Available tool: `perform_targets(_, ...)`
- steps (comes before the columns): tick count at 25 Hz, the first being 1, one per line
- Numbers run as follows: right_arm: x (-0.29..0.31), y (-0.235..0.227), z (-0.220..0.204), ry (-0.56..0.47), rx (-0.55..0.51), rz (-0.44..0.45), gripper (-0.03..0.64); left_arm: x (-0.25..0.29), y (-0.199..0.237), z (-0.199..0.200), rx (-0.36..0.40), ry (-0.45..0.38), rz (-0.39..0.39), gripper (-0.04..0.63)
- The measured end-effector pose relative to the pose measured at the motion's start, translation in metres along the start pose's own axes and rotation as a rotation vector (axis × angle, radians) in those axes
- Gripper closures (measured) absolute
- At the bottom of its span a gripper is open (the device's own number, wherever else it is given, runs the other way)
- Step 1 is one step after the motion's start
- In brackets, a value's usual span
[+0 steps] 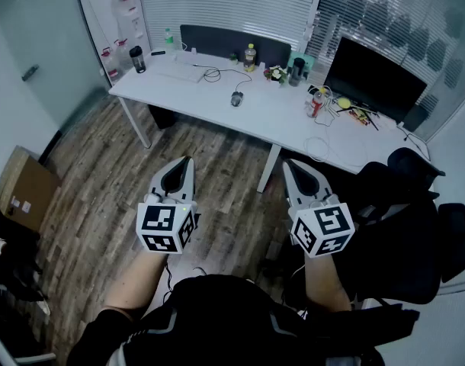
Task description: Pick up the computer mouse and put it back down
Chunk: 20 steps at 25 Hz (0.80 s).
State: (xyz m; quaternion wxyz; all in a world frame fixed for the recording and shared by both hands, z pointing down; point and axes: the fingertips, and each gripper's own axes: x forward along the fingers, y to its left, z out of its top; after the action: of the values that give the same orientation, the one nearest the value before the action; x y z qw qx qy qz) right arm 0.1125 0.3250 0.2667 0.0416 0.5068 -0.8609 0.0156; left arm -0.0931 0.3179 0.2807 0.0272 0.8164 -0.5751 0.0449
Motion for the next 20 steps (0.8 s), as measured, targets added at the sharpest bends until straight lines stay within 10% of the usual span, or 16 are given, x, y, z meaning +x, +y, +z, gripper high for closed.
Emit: perform_targets(20, -0.004, 0.008, 0.005, -0.029, 0.039, 0.013, 0.615, -0.001, -0.013, 0.007, 0.043, 0.027, -0.089, 0.566)
